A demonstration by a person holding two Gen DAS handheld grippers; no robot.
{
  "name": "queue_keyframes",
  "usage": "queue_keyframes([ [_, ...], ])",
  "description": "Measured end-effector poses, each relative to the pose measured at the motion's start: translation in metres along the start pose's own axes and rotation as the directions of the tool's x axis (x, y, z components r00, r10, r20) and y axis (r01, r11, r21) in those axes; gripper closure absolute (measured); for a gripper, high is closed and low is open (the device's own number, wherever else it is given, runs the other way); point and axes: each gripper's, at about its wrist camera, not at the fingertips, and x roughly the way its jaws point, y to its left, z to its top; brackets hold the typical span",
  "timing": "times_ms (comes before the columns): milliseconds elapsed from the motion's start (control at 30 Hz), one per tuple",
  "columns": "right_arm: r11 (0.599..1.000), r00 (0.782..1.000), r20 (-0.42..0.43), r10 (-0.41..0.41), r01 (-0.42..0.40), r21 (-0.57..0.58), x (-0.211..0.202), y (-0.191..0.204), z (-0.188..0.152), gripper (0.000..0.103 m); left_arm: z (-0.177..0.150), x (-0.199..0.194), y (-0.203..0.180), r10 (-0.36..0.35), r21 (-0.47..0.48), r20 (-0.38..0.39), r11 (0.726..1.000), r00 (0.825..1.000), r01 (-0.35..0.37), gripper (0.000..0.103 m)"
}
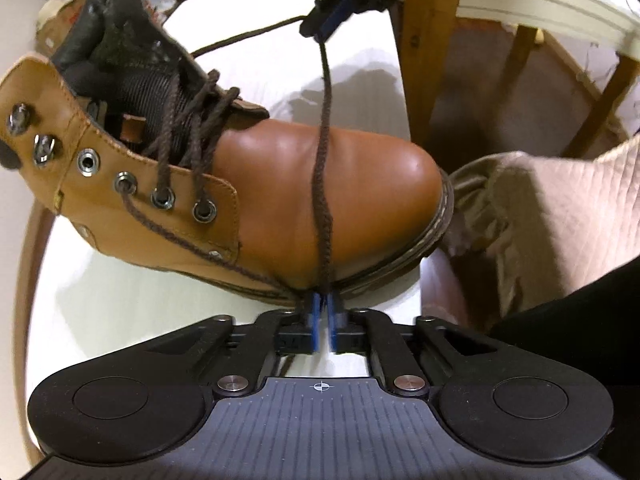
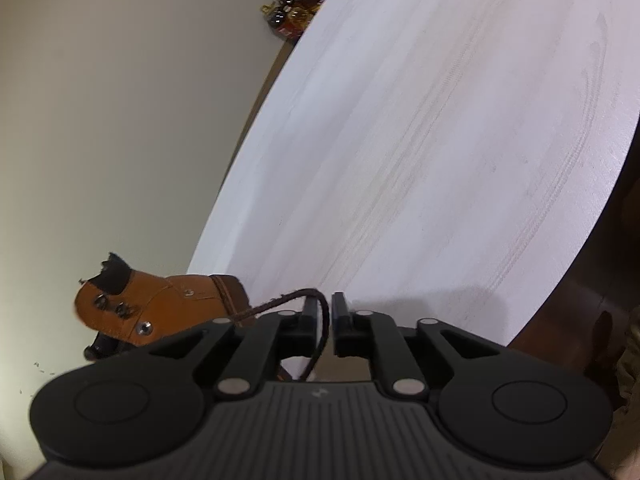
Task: Lace up shoes with both hands
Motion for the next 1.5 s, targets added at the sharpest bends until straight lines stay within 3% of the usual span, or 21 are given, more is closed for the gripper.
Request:
queue_keyframes([
  [133, 0.999, 0.999, 0.035, -0.027, 0.026, 0.027, -0.019, 0.005, -0.013, 0.084, 0.006, -0.011, 0.004, -0.027, -0.034, 0.0, 0.999, 1.0, 0.027, 0.101],
  [367, 0.975, 0.995, -0.043, 0.086, -0.075, 0.21, -0.026, 0.014, -0.071, 0.079, 0.019, -0.018, 0.0, -0.034, -0.016, -0.016, 0.999, 0.999, 0.034, 0.101],
  [400, 0.969, 0.996, -0.044, 0.078, -0.066, 0.236, -0.024, 0.015, -0.082, 0.078, 0.021, -0.018, 0.0, -0.034, -0.016, -0.021, 0.999, 0.999, 0.034, 0.101],
  [500, 0.974, 0.994, 0.085, -0.064, 0.044, 0.223, -0.04, 0.021, -0.096, 0.076, 0.023, -0.017, 0.001, -0.036, -0.02, -0.039, 0.999, 0.999, 0.035, 0.101],
  [533, 0.974, 0.991, 0.114, -0.065, 0.039, 0.223, -0.044, 0.02, -0.098, 0.076, 0.023, -0.016, 0.001, -0.037, -0.016, -0.042, 0.999, 0.998, 0.036, 0.101],
  [600, 0.97, 0.994, 0.109, -0.03, 0.002, 0.245, -0.045, 0.016, -0.1, 0.076, 0.023, -0.017, 0.0, -0.038, -0.003, -0.043, 0.999, 0.998, 0.038, 0.101],
  [700, 0.949, 0.993, -0.023, 0.113, -0.101, 0.299, -0.031, 0.009, -0.103, 0.076, 0.025, -0.02, 0.001, -0.042, -0.001, -0.037, 0.999, 0.998, 0.042, 0.101],
  [800, 0.915, 0.96, -0.143, 0.241, -0.176, 0.363, -0.007, 0.011, -0.117, 0.076, 0.028, -0.023, 0.001, -0.045, -0.005, -0.029, 0.999, 0.999, 0.045, 0.101],
  [967, 0.917, 0.933, -0.209, 0.293, -0.213, 0.336, 0.025, 0.027, -0.133, 0.075, 0.032, -0.025, -0.004, -0.044, 0.004, -0.022, 0.999, 0.999, 0.044, 0.101],
  [1200, 0.918, 0.919, -0.228, 0.323, -0.245, 0.312, 0.046, 0.039, -0.135, 0.079, 0.034, -0.033, -0.001, -0.043, 0.004, -0.008, 0.999, 0.999, 0.043, 0.101],
  [1267, 0.934, 0.925, -0.238, 0.297, -0.229, 0.273, 0.049, 0.042, -0.135, 0.101, 0.034, -0.034, 0.0, -0.044, -0.002, -0.004, 0.999, 0.999, 0.044, 0.1],
  [1400, 0.935, 0.937, -0.189, 0.294, -0.241, 0.26, 0.035, 0.04, -0.129, 0.1, 0.034, -0.049, 0.013, -0.048, -0.035, 0.003, 0.998, 0.999, 0.048, 0.1],
  [1500, 0.912, 0.937, -0.118, 0.328, -0.282, 0.298, 0.017, 0.034, -0.12, 0.1, 0.04, -0.072, 0.033, -0.061, -0.056, 0.032, 0.996, 0.998, 0.063, 0.097],
])
